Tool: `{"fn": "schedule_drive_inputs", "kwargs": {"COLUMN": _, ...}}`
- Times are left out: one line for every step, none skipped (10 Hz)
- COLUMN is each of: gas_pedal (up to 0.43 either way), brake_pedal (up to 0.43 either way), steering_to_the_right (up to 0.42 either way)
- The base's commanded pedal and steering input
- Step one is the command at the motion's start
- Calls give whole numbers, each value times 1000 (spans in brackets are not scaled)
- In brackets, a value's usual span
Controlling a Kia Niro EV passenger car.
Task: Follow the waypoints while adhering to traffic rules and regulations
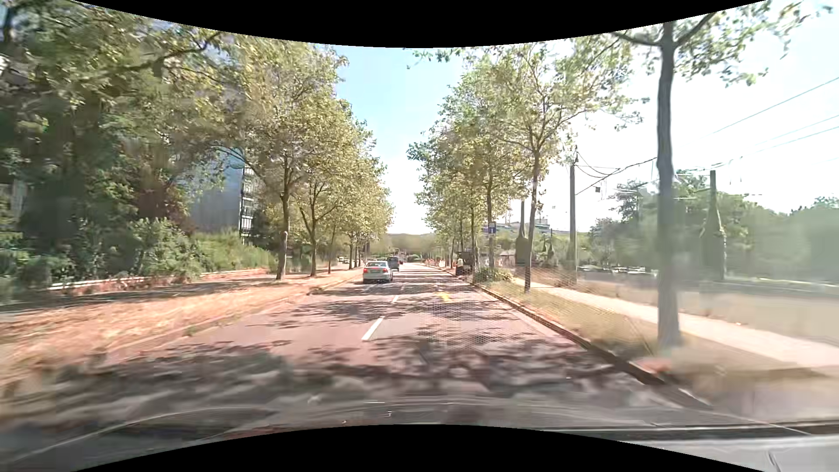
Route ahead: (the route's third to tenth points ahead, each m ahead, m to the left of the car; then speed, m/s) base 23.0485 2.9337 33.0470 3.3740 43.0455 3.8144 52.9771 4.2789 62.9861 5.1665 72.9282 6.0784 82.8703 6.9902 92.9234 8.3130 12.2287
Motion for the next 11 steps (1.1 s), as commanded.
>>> {"fn": "schedule_drive_inputs", "kwargs": {"gas_pedal": 20, "brake_pedal": 0, "steering_to_the_right": -2}}
{"fn": "schedule_drive_inputs", "kwargs": {"gas_pedal": 8, "brake_pedal": 0, "steering_to_the_right": -2}}
{"fn": "schedule_drive_inputs", "kwargs": {"gas_pedal": 0, "brake_pedal": 0, "steering_to_the_right": -2}}
{"fn": "schedule_drive_inputs", "kwargs": {"gas_pedal": 0, "brake_pedal": 0, "steering_to_the_right": -2}}
{"fn": "schedule_drive_inputs", "kwargs": {"gas_pedal": 0, "brake_pedal": 0, "steering_to_the_right": -2}}
{"fn": "schedule_drive_inputs", "kwargs": {"gas_pedal": 0, "brake_pedal": 0, "steering_to_the_right": -2}}
{"fn": "schedule_drive_inputs", "kwargs": {"gas_pedal": 0, "brake_pedal": 0, "steering_to_the_right": -2}}
{"fn": "schedule_drive_inputs", "kwargs": {"gas_pedal": 0, "brake_pedal": 0, "steering_to_the_right": -2}}
{"fn": "schedule_drive_inputs", "kwargs": {"gas_pedal": 0, "brake_pedal": 0, "steering_to_the_right": -2}}
{"fn": "schedule_drive_inputs", "kwargs": {"gas_pedal": 0, "brake_pedal": 0, "steering_to_the_right": -2}}
{"fn": "schedule_drive_inputs", "kwargs": {"gas_pedal": 0, "brake_pedal": 0, "steering_to_the_right": -2}}
